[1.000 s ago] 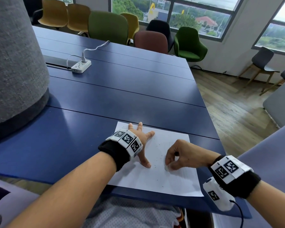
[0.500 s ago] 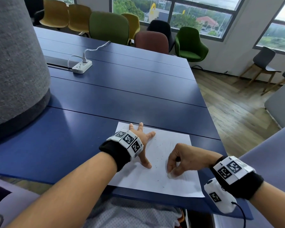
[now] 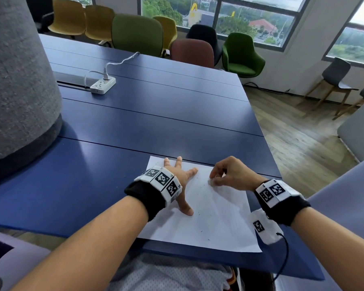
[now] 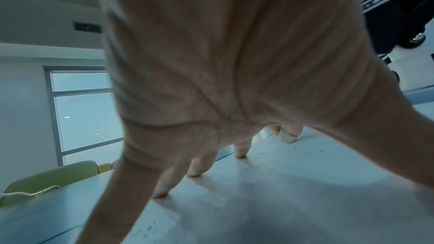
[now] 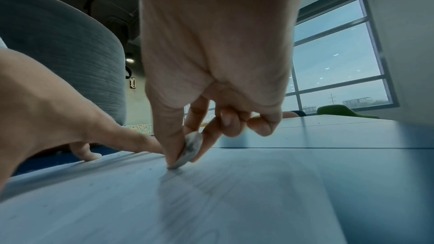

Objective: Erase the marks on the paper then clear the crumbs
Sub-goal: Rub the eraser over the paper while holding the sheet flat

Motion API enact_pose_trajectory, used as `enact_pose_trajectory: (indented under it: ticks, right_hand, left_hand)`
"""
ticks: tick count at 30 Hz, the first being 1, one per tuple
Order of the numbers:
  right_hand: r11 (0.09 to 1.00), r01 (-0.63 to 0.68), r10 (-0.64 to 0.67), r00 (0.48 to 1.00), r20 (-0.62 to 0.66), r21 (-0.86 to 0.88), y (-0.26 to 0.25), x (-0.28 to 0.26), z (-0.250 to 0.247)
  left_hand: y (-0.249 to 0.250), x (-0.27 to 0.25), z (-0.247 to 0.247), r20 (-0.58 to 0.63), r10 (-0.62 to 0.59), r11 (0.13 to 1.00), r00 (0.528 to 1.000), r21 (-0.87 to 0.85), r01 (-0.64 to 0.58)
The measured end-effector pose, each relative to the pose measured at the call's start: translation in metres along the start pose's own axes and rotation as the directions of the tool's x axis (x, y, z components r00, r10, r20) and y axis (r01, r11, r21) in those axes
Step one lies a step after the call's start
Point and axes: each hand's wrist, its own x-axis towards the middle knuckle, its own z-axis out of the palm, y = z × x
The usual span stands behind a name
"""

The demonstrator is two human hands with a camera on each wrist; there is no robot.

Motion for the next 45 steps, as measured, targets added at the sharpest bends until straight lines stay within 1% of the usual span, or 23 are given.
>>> enact_pose_trajectory:
  ticks: [1,4,5,6,9,10,11,14,15,19,20,23,24,28,29,32,33,36,38,40,42,43,45]
  right_hand:
    - [1.000,-0.001,0.001,1.000,0.014,0.004,0.000,-0.001,0.000]
    - [0.999,0.010,-0.001,0.978,0.208,-0.046,-0.004,-0.003,-0.002]
    - [0.998,0.005,0.009,0.971,0.238,-0.058,-0.004,-0.001,-0.004]
    - [0.998,-0.002,0.016,0.975,0.221,-0.061,-0.003,0.002,-0.006]
    - [0.999,-0.032,0.032,0.997,0.069,-0.003,0.002,0.010,-0.008]
    - [0.999,-0.042,0.041,0.997,0.058,0.019,0.003,0.011,-0.008]
    - [0.999,-0.048,0.046,0.995,0.086,0.021,0.003,0.009,-0.009]
    - [0.998,-0.051,0.059,0.960,0.273,-0.039,-0.002,0.005,-0.011]
    - [0.997,-0.059,0.069,0.957,0.282,-0.042,-0.003,0.005,-0.012]
    - [0.994,-0.107,0.106,0.991,0.079,0.008,0.001,0.013,-0.014]
    - [0.994,-0.109,0.108,0.991,0.074,0.016,0.002,0.013,-0.014]
    - [0.995,-0.100,0.101,0.973,0.208,-0.019,0.001,0.008,-0.013]
    - [0.994,-0.103,0.108,0.970,0.220,-0.034,0.001,0.008,-0.014]
    - [0.994,-0.105,0.107,0.993,0.043,-0.037,0.002,0.011,-0.014]
    - [0.994,-0.100,0.103,0.993,0.057,-0.053,0.001,0.010,-0.014]
    - [0.986,-0.062,0.097,0.970,0.221,-0.157,-0.005,0.004,-0.014]
    - [0.984,-0.052,0.091,0.968,0.235,-0.169,-0.006,0.004,-0.015]
    - [0.989,-0.027,0.043,0.993,0.109,-0.148,-0.002,0.007,-0.015]
    - [0.991,0.010,0.001,0.996,0.088,-0.135,-0.001,0.005,-0.012]
    - [0.991,0.028,-0.001,0.978,0.209,-0.130,-0.006,-0.002,-0.011]
    - [0.989,0.019,0.031,0.943,0.332,-0.146,-0.011,-0.004,-0.011]
    - [0.989,0.013,0.036,0.947,0.320,-0.150,-0.010,-0.003,-0.011]
    - [0.990,0.007,0.019,0.982,0.189,-0.139,-0.007,0.002,-0.011]
  left_hand:
    - [0.000,0.000,0.000,0.001,-0.001,1.000,1.000,0.002,0.001]
    - [0.000,-0.002,-0.001,0.000,0.003,1.000,1.000,-0.004,-0.003]
    - [0.000,-0.002,-0.001,0.001,0.005,1.000,1.000,-0.003,-0.005]
    - [0.000,-0.002,-0.001,-0.002,0.005,1.000,1.000,0.000,-0.005]
    - [0.000,-0.001,0.001,-0.024,0.003,1.000,1.000,0.003,-0.003]
    - [0.000,-0.001,0.001,-0.025,0.002,1.000,1.000,0.000,-0.002]
    - [0.000,-0.002,0.001,-0.020,0.002,1.000,1.000,-0.002,-0.002]
    - [0.000,-0.003,0.000,-0.011,0.001,1.000,1.000,-0.006,-0.001]
    - [0.000,-0.003,0.000,-0.012,0.002,1.000,1.000,-0.001,-0.002]
    - [0.000,-0.002,0.001,-0.017,0.001,1.000,1.000,0.003,0.000]
    - [0.000,-0.003,0.000,-0.016,0.000,1.000,1.000,0.004,0.000]
    - [0.001,-0.004,-0.001,-0.008,-0.003,1.000,1.000,0.008,0.003]
    - [0.001,-0.004,-0.001,-0.005,-0.001,1.000,1.000,0.008,0.001]
    - [0.001,-0.004,-0.001,0.003,0.006,1.000,1.000,-0.005,-0.006]
    - [0.001,-0.004,0.000,0.004,0.008,1.000,1.000,-0.009,-0.008]
    - [0.001,-0.004,-0.001,0.002,0.009,1.000,1.000,-0.015,-0.009]
    - [0.000,-0.004,-0.001,0.001,0.009,1.000,1.000,-0.017,-0.009]
    - [0.000,-0.003,-0.001,-0.003,0.014,1.000,1.000,-0.019,-0.014]
    - [0.000,-0.004,-0.001,0.000,0.016,1.000,1.000,-0.019,-0.016]
    - [0.000,-0.005,-0.001,0.004,0.017,1.000,1.000,-0.020,-0.017]
    - [0.000,-0.005,-0.002,0.001,0.019,1.000,1.000,-0.019,-0.019]
    - [0.000,-0.005,-0.002,0.005,0.019,1.000,1.000,-0.017,-0.019]
    - [0.001,-0.005,-0.002,0.011,0.013,1.000,1.000,-0.015,-0.013]
